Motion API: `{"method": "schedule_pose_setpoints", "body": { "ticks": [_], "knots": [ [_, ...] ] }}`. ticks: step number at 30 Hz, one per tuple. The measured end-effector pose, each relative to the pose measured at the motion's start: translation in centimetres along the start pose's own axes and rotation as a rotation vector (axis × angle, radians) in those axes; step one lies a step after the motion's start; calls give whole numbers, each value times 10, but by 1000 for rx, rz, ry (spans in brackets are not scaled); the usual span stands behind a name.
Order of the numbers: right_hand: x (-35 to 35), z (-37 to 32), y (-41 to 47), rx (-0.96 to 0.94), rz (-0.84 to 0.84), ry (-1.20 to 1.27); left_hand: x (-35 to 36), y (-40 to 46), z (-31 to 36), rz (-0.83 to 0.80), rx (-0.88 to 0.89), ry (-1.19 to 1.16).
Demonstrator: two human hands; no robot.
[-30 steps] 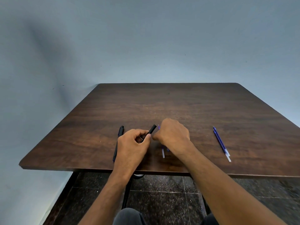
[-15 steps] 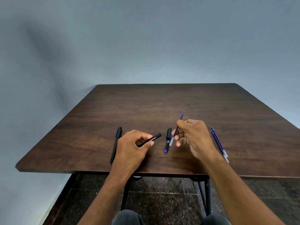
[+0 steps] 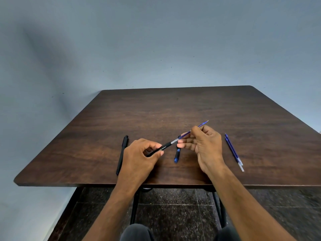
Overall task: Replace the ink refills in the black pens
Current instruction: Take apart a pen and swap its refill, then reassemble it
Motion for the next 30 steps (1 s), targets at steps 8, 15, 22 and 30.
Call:
{"method": "schedule_pose_setpoints", "body": {
  "ticks": [8,15,22,30],
  "knots": [
    [9,16,-3,-58,-144,-117,0,-1,0,24,6,-16],
    [12,24,-3,-79,-214,-242,-1,-2,2,53,3,-39],
    [7,24,-3,-62,-229,-242,-2,-2,4,59,-4,-33],
    [4,18,-4,-129,-166,-96,-1,-2,1,67,4,-24]
  ]
}}
Point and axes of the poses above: each hand's wrist, its own y-axis towards the middle knuckle, its own x-axis out of the palm, z = x × y, the point moved 4 cm from there along y, towards the middle knuckle, and after that the axes turned 3 degrees about z, right-handed, at the moved point
